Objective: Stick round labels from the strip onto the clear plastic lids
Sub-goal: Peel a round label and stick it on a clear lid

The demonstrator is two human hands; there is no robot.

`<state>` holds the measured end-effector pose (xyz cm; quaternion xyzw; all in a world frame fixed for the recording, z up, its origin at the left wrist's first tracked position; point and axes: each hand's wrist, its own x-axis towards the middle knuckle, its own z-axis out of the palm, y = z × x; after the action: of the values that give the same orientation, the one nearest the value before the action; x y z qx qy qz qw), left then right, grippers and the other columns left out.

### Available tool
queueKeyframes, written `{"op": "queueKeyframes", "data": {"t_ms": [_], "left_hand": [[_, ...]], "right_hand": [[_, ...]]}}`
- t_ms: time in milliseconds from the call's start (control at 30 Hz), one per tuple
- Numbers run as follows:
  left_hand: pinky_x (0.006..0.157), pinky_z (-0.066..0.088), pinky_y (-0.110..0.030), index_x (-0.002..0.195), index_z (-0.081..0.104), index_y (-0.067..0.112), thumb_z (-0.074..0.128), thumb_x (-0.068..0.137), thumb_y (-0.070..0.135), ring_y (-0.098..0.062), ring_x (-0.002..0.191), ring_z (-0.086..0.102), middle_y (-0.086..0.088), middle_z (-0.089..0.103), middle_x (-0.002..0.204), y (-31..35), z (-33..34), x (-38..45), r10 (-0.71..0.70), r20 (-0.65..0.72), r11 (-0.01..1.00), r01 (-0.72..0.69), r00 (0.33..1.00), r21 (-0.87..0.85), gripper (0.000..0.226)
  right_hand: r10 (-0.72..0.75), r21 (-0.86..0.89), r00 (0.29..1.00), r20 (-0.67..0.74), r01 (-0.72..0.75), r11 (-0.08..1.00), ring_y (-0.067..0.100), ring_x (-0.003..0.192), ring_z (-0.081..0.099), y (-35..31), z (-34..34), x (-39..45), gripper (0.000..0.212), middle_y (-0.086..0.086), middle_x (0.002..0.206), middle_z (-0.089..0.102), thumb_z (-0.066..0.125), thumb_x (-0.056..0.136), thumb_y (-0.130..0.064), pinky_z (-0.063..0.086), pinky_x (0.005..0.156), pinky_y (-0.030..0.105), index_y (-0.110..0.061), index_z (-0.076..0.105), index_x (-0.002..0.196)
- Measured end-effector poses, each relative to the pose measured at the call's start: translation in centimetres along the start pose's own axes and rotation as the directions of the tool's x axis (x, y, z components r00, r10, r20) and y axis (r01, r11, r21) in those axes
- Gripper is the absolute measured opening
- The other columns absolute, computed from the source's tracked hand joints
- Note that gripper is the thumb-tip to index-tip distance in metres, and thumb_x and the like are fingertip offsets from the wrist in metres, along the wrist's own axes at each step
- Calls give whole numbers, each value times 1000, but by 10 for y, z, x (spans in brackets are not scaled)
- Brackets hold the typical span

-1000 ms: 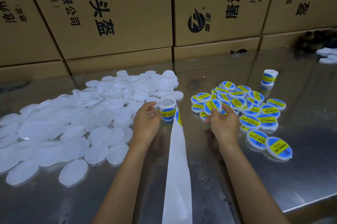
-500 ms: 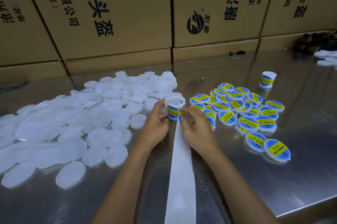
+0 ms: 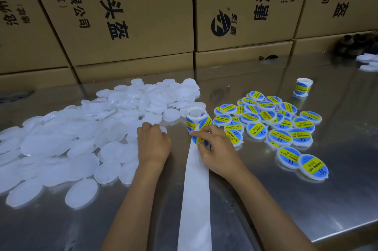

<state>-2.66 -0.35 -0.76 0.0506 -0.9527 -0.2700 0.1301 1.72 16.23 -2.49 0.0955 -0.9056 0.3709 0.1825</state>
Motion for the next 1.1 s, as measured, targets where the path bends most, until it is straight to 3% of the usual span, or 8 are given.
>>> {"op": "queueKeyframes", "data": {"t_ms": [133, 300, 400, 467, 700, 800, 900, 1100], "left_hand": [[94, 33, -34, 113, 63, -8, 44, 95, -3, -39, 122, 37, -24, 48, 128, -4, 1, 1, -16, 24, 999, 17, 1000, -29, 27], [100, 33, -36, 128, 62, 6, 61, 97, 30, -35, 127, 32, -18, 48, 129, -9, -2, 9, -18, 115, 1000, 15, 993, 24, 40], [96, 36, -35, 110, 70, 9, 67, 93, 39, -35, 123, 33, -11, 50, 108, -8, -2, 10, 2, 185, 1000, -1, 983, -1, 35], [94, 37, -35, 110, 70, 11, 70, 91, 38, -32, 121, 34, -4, 48, 97, -7, -3, 9, 32, 205, 999, -28, 978, -21, 34], [67, 41, -27, 103, 51, 17, 73, 87, 14, -27, 95, 57, -5, 61, 106, 0, -13, 6, -50, 93, 932, 80, 994, -353, 27], [53, 43, -20, 102, 54, 16, 73, 89, 13, -22, 82, 64, -5, 66, 103, 7, -20, 4, -72, 91, 814, 111, 993, -570, 23], [58, 50, -15, 111, 63, 16, 71, 91, 10, -10, 60, 68, -2, 70, 102, 15, -26, -1, -14, 208, 618, 172, 978, -767, 23], [74, 62, -28, 117, 66, 8, 64, 96, 4, -20, 87, 73, -8, 74, 108, 28, -14, -11, 155, 355, 429, 260, 922, -865, 22]], "right_hand": [[-18, -3, 1000, 22, 18, 1000, 17, 102, 50, -1, -1, -2, 35, -4, 108, 59, 55, 93, -5, 42, 95, 38, -24, 73, 116], [16, 17, 1000, 4, -16, 1000, 18, 112, 50, 0, -2, -2, 41, -2, 114, 59, 65, 85, -7, 40, 100, 31, -22, 66, 123], [50, 12, 999, -6, -50, 999, 18, 110, 48, 2, -1, -2, 45, -4, 110, 52, 68, 82, -9, 39, 96, 26, -19, 61, 126], [60, 9, 998, -14, -60, 998, 18, 109, 46, 2, -2, -1, 45, -6, 108, 48, 70, 81, -10, 39, 95, 27, -18, 60, 124], [123, 17, 992, -8, -123, 992, 15, 113, 49, 5, -2, -2, 47, -1, 120, 47, 76, 82, -21, 40, 97, 26, -20, 56, 124], [135, -6, 991, -9, -135, 991, 16, 115, 48, 6, -3, -2, 49, -3, 122, 49, 77, 81, -26, 40, 98, 27, -20, 56, 125], [119, -13, 993, -17, -120, 993, 16, 116, 48, 7, -2, -1, 50, -3, 122, 54, 78, 80, -27, 41, 98, 28, -18, 57, 125], [70, 10, 997, -28, -70, 998, 17, 107, 49, 4, -4, -3, 46, -5, 107, 54, 83, 74, -26, 43, 93, 31, -15, 62, 114]]}}
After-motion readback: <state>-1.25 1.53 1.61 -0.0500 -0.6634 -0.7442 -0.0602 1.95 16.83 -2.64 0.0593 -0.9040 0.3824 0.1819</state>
